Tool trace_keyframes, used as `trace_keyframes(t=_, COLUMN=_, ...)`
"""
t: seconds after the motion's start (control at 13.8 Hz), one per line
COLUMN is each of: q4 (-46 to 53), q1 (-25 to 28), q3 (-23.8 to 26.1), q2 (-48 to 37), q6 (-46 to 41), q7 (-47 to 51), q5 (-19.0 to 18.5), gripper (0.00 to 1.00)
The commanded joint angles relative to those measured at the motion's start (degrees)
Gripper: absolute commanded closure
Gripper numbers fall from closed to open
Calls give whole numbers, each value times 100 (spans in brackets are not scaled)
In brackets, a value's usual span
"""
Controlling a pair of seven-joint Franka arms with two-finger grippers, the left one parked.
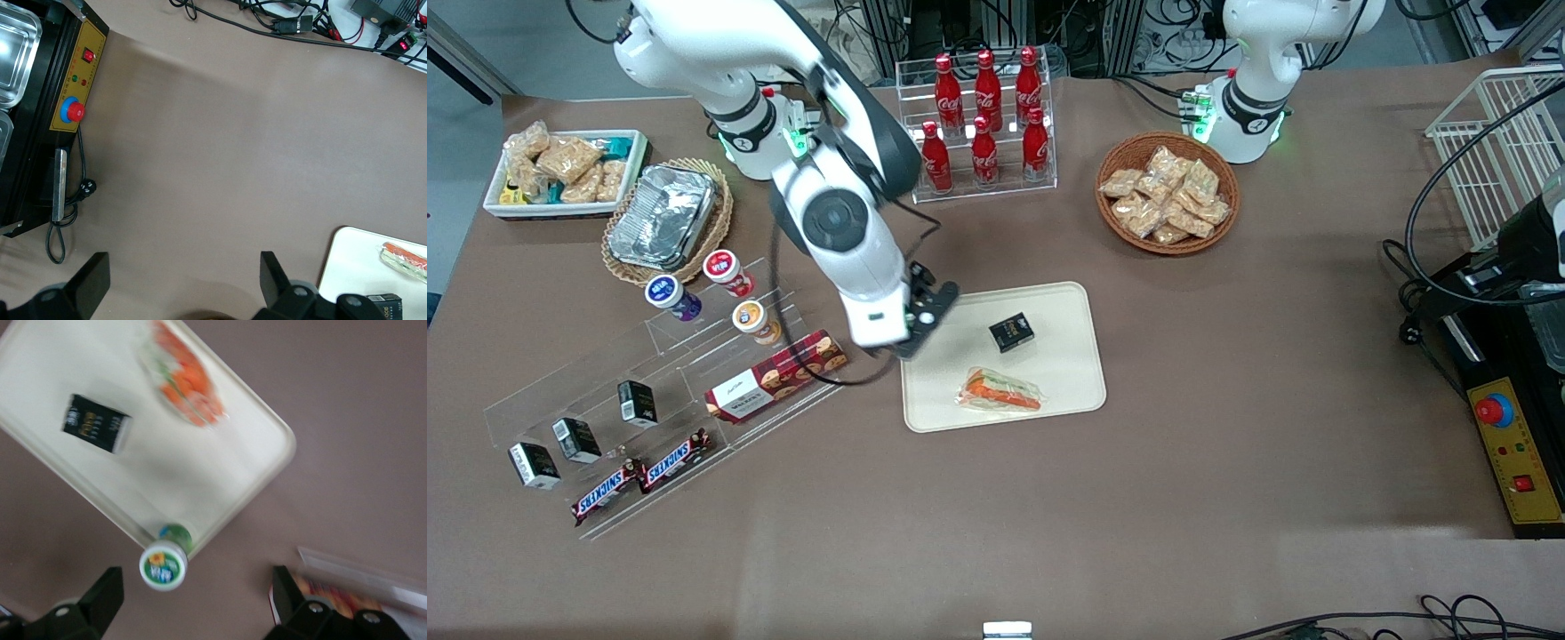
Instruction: Place sandwich on tray
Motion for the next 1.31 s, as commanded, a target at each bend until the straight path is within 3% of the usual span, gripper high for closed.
trace_keyframes(t=0.0, q4=-87, q1=-58, q3=-265, q2=-398, q6=-274, q7=1195, q5=-351, gripper=1)
trace_keyframes(t=0.29, q4=-69, q1=-269, q3=-1328, q2=-688, q6=-309, q7=1277, q5=-298, gripper=1)
trace_keyframes(t=0.51, q4=-69, q1=-601, q3=-1786, q2=-1022, q6=-388, q7=1250, q5=-298, gripper=1)
trace_keyframes(t=0.73, q4=-69, q1=-1042, q3=-1840, q2=-1303, q6=-782, q7=996, q5=-263, gripper=1)
trace_keyframes(t=1.02, q4=-69, q1=-1639, q3=-1884, q2=-1655, q6=-1319, q7=987, q5=140, gripper=1)
trace_keyframes(t=1.24, q4=-51, q1=-2078, q3=-1796, q2=-1875, q6=-1705, q7=978, q5=141, gripper=1)
